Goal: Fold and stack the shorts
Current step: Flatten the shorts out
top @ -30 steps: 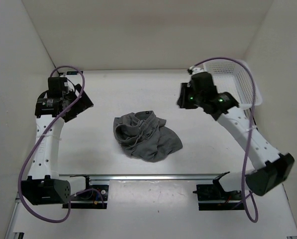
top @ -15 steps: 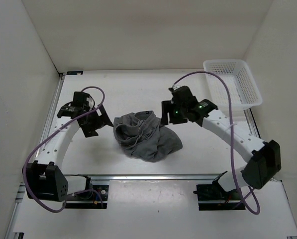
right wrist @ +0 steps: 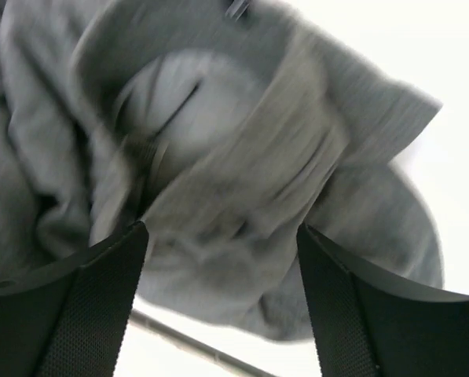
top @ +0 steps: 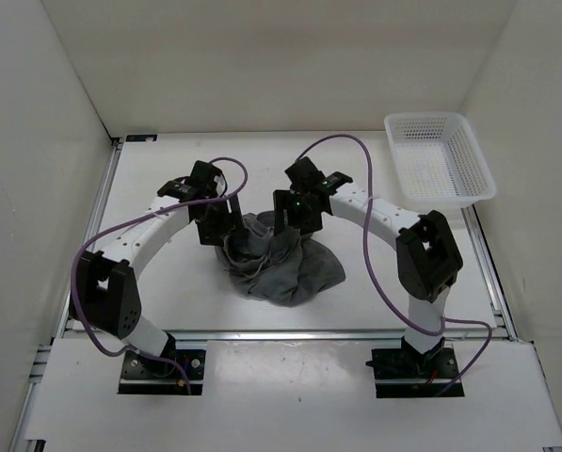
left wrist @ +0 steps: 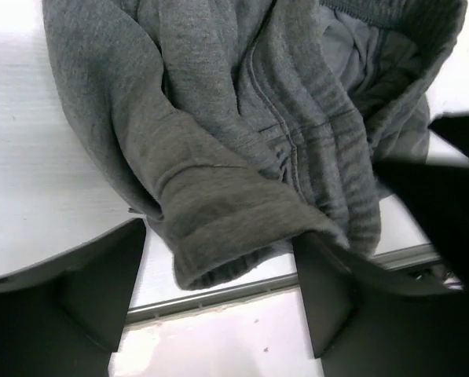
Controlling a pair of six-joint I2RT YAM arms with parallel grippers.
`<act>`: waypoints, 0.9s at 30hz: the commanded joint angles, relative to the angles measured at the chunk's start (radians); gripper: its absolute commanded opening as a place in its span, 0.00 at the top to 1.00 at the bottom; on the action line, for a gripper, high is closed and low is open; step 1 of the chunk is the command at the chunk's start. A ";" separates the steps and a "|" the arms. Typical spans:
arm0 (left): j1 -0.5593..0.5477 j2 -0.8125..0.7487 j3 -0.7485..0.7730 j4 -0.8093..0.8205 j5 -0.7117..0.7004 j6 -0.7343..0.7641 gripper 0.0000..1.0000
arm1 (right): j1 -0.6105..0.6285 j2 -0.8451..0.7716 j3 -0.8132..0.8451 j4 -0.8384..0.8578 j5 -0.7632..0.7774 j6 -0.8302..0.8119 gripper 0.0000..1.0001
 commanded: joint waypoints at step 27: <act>-0.051 -0.061 0.000 -0.093 -0.229 0.078 0.37 | -0.079 0.176 0.233 -0.055 0.007 -0.027 1.00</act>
